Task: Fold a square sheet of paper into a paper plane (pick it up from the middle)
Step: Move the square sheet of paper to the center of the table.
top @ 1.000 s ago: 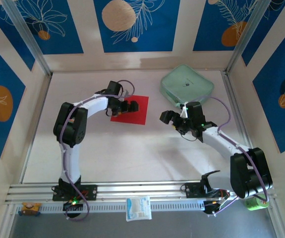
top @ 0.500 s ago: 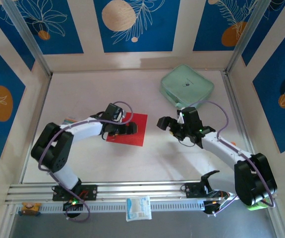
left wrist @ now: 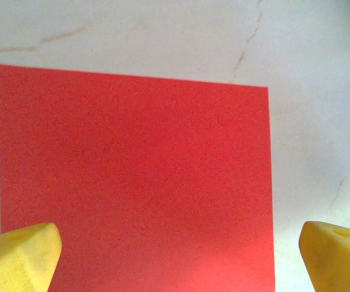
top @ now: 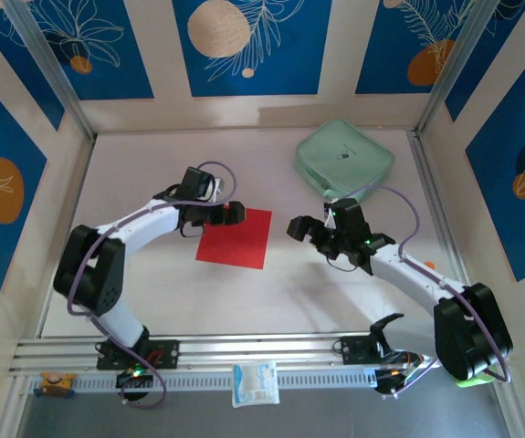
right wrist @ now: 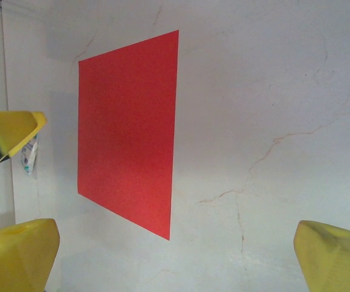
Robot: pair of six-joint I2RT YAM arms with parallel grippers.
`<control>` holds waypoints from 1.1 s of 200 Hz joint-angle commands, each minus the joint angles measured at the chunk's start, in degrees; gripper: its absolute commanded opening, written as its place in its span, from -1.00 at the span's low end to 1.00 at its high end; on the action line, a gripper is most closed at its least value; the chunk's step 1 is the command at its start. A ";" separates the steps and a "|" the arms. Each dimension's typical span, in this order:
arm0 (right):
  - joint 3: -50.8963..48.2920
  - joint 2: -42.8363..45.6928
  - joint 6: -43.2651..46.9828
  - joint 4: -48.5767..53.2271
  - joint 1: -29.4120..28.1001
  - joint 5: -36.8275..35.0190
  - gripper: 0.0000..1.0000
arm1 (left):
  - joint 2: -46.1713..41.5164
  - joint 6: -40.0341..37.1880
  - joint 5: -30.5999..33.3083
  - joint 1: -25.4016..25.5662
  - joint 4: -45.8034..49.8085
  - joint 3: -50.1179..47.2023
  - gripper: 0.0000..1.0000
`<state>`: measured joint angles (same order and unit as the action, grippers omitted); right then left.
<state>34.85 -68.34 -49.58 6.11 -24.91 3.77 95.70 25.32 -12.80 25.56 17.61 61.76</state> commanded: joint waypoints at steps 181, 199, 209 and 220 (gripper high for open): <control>-3.96 7.45 -3.59 5.62 -0.69 -8.43 0.98 | 1.09 19.15 12.51 14.72 -6.46 -10.68 0.94; -6.69 10.42 -3.41 3.26 -0.51 -9.21 0.99 | 0.55 19.52 13.94 16.45 -6.09 -10.69 0.95; -8.25 12.13 -3.41 1.37 -0.25 -8.93 0.99 | 0.19 19.57 14.63 17.21 -5.91 -10.57 0.95; -9.49 13.71 -3.55 0.33 0.55 -7.90 0.98 | -0.28 20.15 16.38 17.93 -4.39 -10.11 0.95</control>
<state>28.05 -57.95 -52.18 8.84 -25.39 -3.70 96.90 43.18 -1.28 42.02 8.38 52.25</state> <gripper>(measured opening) 0.991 0.972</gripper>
